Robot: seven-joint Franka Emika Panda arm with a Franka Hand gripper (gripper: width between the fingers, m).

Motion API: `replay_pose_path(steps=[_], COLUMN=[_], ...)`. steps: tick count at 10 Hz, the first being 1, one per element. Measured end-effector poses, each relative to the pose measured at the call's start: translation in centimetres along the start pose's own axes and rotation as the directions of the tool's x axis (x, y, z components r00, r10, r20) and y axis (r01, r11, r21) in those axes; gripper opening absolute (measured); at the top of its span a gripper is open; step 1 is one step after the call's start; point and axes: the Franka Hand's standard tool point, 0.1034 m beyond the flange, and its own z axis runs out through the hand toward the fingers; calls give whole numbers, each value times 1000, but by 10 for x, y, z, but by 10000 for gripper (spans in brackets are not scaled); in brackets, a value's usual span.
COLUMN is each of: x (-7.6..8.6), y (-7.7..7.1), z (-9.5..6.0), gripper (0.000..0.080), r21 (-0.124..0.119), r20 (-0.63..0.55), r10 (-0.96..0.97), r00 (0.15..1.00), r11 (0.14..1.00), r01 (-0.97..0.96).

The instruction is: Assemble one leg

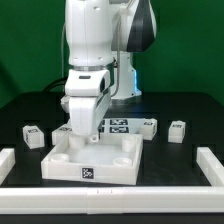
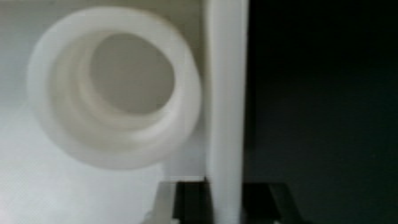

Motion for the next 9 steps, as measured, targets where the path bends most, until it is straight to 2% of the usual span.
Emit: replay_pose_path(steps=[5, 8, 9], x=[0, 6, 17], y=[1, 13, 20], z=[0, -2, -1], gripper=[61, 61, 61], r21=[-1, -7, -13], r20=[0, 12, 23], r10=[-2, -79, -139], r00=[1000, 997, 990], r11=[1000, 997, 990], r01=[2, 79, 140])
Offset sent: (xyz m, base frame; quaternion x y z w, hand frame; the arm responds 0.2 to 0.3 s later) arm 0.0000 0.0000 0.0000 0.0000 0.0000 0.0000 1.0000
